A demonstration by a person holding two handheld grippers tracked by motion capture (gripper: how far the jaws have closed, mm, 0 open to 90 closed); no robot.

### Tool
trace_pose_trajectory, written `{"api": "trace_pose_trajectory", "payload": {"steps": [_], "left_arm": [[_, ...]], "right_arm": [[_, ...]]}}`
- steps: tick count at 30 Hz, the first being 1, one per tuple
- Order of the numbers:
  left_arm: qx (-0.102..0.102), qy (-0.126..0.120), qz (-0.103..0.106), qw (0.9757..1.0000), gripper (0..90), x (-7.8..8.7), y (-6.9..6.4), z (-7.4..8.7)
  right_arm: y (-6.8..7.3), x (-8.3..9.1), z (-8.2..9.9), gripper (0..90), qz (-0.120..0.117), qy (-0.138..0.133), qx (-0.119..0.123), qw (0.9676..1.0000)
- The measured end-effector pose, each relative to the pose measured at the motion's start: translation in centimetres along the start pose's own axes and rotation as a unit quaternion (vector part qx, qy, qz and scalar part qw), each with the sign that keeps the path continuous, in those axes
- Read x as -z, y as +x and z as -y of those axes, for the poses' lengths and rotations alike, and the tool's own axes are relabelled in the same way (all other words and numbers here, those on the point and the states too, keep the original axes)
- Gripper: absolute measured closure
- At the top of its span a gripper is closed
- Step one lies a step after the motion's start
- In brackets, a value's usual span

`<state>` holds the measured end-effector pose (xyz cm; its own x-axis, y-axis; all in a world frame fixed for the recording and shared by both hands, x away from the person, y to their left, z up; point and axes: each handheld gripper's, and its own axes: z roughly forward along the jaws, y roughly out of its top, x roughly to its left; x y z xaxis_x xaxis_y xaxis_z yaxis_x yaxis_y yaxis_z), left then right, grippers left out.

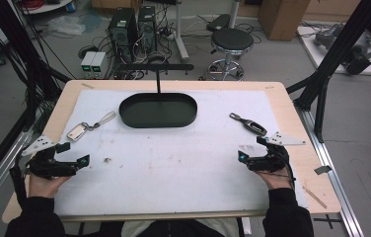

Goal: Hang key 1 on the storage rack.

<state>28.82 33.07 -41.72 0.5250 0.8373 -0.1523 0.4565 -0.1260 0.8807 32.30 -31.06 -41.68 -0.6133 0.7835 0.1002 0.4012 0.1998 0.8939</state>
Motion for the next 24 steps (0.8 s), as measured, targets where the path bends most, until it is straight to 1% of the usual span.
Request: {"api": "trace_pose_trajectory", "payload": {"steps": [3,8,10,13,15,17,19,21,24], "left_arm": [[-0.005,0.009,0.006,0.9999,1.9,-0.21,-0.1,0.05],[-0.006,0.007,0.012,0.9999,1.9,-0.08,-0.27,0.05],[-0.004,0.004,0.011,0.9999,1.9,-0.03,-0.25,0.04],[-0.001,0.009,0.01,0.9999,1.9,-0.09,-0.09,0.05],[0.002,0.01,0.01,0.9999,1.9,-0.14,-0.02,0.04],[0.004,0.012,0.005,0.9999,1.9,-0.19,0.12,0.01],[0.007,0.016,-0.001,0.9998,1.9,-0.22,0.29,0.0],[0.009,0.022,-0.002,0.9997,1.9,-0.24,0.41,-0.11],[0.008,0.029,-0.005,0.9995,1.9,-0.26,0.58,-0.67]], "right_arm": [[0.05,-0.26,-0.05,0.7,0.001,0.006,0.0,1.0],[0.2,-0.6,-0.13,0.7,0.001,0.009,0.0,1.0],[0.25,-0.69,-0.11,0.7,0.0,0.012,0.003,0.9999],[0.28,-0.67,-0.06,0.7,0.006,0.017,0.004,0.9998],[0.21,-0.66,-0.04,0.8,0.007,0.016,0.005,0.9998],[0.18,-0.68,-0.01,0.7,0.009,0.017,0.003,0.9998],[0.18,-0.67,0.04,0.7,0.012,0.018,0.004,0.9998],[0.25,-0.65,0.15,0.7,0.015,0.016,0.001,0.9998],[0.38,-0.78,0.24,0.7,0.016,0.02,0.001,0.9997]]}}
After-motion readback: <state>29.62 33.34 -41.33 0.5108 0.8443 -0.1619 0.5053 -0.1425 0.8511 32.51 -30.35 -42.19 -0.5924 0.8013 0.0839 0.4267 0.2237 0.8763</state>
